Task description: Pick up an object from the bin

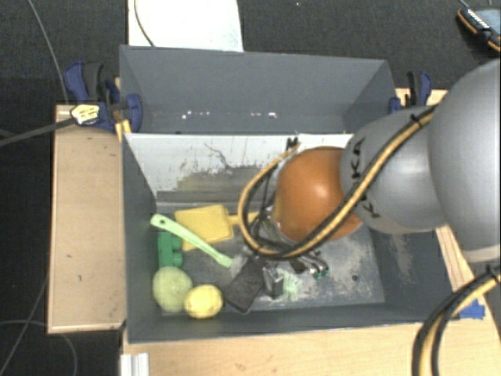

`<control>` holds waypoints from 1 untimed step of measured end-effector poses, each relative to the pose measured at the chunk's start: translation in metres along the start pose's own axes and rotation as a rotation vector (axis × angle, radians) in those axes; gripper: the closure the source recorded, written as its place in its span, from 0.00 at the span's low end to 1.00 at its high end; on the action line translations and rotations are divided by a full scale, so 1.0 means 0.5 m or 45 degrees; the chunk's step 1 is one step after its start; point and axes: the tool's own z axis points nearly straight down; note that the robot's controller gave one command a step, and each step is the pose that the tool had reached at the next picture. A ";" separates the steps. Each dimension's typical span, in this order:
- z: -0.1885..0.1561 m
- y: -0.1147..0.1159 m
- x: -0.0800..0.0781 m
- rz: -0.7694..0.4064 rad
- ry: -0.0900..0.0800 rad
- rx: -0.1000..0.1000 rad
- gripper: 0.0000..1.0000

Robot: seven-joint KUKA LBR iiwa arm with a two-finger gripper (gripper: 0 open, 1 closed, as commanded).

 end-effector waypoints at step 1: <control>-0.028 0.002 0.005 0.002 0.011 -0.004 1.00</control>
Offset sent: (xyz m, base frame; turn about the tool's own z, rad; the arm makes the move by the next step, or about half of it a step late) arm -0.0008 -0.0003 0.1057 0.0008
